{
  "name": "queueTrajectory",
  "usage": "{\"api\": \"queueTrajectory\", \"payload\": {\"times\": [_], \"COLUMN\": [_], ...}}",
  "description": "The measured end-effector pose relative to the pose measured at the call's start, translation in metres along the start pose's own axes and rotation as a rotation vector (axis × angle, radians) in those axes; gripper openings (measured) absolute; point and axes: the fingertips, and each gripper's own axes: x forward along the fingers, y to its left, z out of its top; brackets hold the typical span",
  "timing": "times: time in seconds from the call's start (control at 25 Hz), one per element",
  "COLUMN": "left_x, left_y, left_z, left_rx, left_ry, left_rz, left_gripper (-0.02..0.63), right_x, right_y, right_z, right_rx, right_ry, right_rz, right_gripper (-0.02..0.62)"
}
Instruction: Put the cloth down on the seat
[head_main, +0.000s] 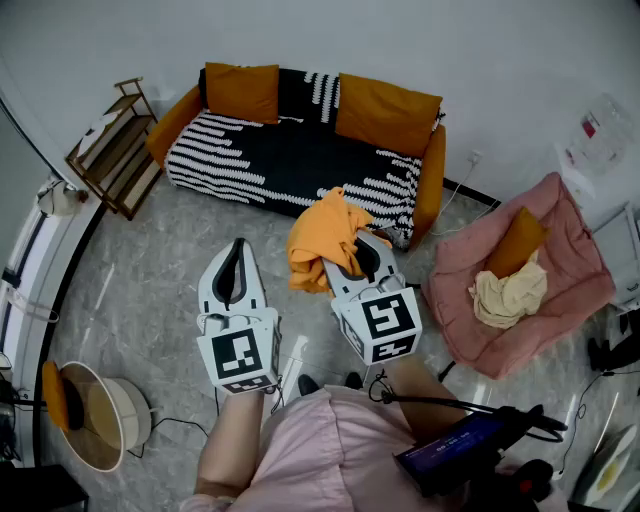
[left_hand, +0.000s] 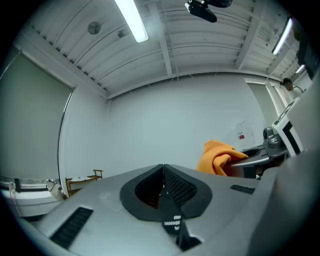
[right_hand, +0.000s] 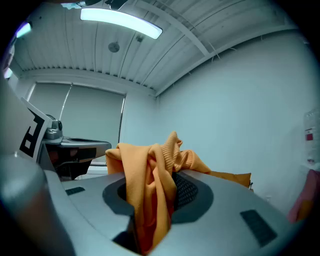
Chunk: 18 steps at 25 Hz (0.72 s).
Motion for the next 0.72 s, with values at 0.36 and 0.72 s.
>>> {"api": "queueTrajectory", "payload": {"times": [0.36, 0.72], "left_x": [0.006, 0.026], "left_y": [0.024, 0.05], "left_z": [-0.011, -0.032], "left_rx": [0.004, -0.006], "left_ry": [-0.004, 0.02], "left_rz": [-0.028, -0.029], "left_gripper": [0.011, 0.011], "right_x": [0.02, 0.053], "right_y": [0.01, 0.01], "right_z": [0.003, 0.0], "right_rx": [0.013, 0.011], "right_ry": [-0.028, -0.013], "right_rz": [-0.046, -0.065], "right_gripper": [0.13, 0.132]}}
